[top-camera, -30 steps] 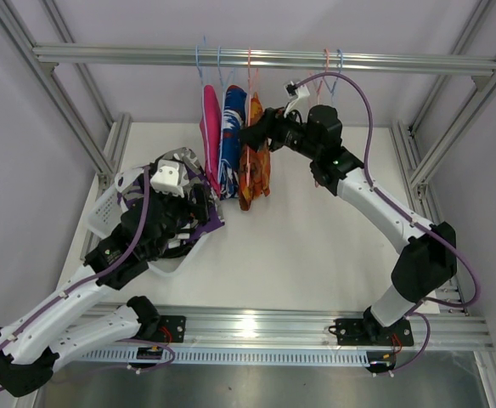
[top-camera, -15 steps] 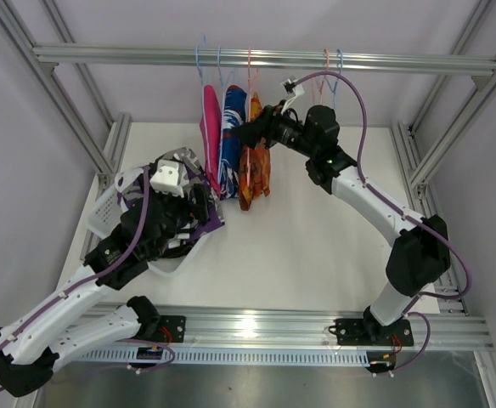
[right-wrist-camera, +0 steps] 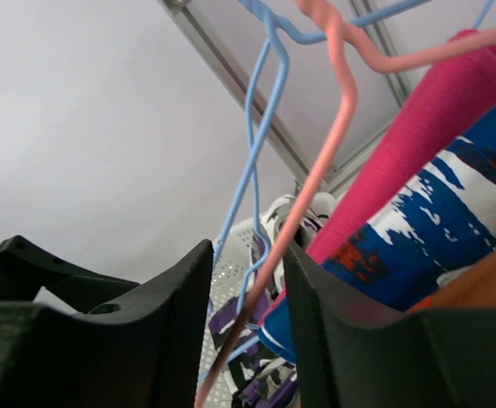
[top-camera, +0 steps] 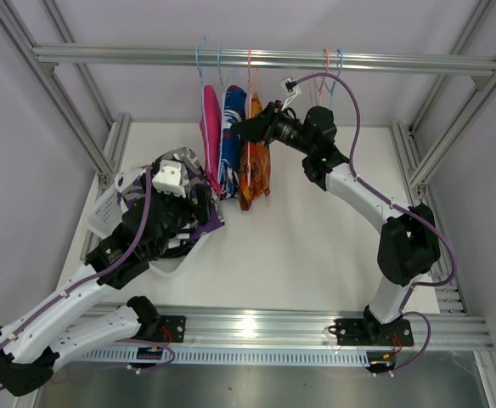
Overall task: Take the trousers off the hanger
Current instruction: Pick up the hanger from the clothesline.
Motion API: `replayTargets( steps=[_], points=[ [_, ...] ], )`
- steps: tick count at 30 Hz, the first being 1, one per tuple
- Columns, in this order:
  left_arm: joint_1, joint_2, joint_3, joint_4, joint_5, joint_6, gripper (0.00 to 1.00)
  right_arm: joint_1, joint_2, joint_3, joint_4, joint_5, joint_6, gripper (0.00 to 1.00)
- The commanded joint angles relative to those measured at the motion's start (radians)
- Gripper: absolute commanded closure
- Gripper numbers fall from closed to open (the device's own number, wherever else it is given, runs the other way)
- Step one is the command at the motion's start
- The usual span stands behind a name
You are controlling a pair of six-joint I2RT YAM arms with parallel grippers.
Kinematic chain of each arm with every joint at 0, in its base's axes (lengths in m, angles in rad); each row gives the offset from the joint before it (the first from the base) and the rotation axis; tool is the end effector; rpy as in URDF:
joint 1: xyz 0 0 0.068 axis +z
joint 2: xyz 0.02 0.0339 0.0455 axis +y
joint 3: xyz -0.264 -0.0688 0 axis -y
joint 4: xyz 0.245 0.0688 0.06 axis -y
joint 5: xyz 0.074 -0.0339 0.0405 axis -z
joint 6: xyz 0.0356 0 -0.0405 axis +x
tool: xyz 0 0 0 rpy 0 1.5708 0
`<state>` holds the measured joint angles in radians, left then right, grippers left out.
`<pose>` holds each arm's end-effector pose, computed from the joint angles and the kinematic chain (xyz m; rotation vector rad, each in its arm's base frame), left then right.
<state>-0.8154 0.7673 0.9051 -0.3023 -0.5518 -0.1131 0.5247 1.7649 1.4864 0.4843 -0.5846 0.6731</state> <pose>0.1283 -0.1090 0.3728 0.1979 1.7038 -0.2108 0.3575 0.2296 0.3841 -0.4289 1.4894 1.3694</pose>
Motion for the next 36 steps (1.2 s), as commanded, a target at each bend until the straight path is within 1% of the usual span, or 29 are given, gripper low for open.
replayTargets(
  steps=[1,3,6,7,9,10,12,13,14,21,22,36],
  points=[
    [-0.007,-0.008,0.021,0.011,0.019,0.001,0.01,-0.009,0.018,0.026,0.125,-0.041,0.051,0.58],
    [-0.007,-0.010,0.025,0.009,0.020,0.001,0.01,-0.012,0.021,0.021,0.134,-0.053,0.059,0.59],
    [-0.007,-0.011,0.023,0.009,0.023,0.001,0.01,-0.015,0.025,0.023,0.139,-0.060,0.077,0.64],
    [-0.007,-0.013,0.023,0.009,0.026,0.001,0.01,-0.015,0.030,0.023,0.145,-0.063,0.088,0.68],
    [-0.007,-0.013,0.021,0.009,0.024,0.001,0.01,-0.018,0.028,0.020,0.152,-0.070,0.097,0.72],
    [-0.007,-0.013,0.021,0.009,0.024,0.003,0.01,-0.019,0.030,0.021,0.152,-0.069,0.102,0.76],
    [-0.007,-0.013,0.020,0.009,0.026,0.003,0.01,-0.019,0.025,0.020,0.154,-0.070,0.103,0.80],
    [-0.007,-0.014,0.021,0.011,0.027,0.003,0.01,-0.017,0.025,0.020,0.154,-0.070,0.105,0.85],
    [-0.007,-0.014,0.021,0.011,0.026,0.003,0.01,-0.018,0.022,0.021,0.154,-0.072,0.106,0.87],
    [-0.007,-0.016,0.021,0.012,0.026,0.004,0.00,-0.017,0.001,0.026,0.136,-0.067,0.102,0.96],
    [-0.007,-0.016,0.020,0.012,0.026,0.004,0.00,-0.017,-0.002,0.029,0.132,-0.067,0.100,0.99],
    [-0.007,-0.019,0.025,0.009,0.033,0.003,0.00,-0.005,-0.064,0.072,0.056,-0.023,0.080,1.00]
  ],
)
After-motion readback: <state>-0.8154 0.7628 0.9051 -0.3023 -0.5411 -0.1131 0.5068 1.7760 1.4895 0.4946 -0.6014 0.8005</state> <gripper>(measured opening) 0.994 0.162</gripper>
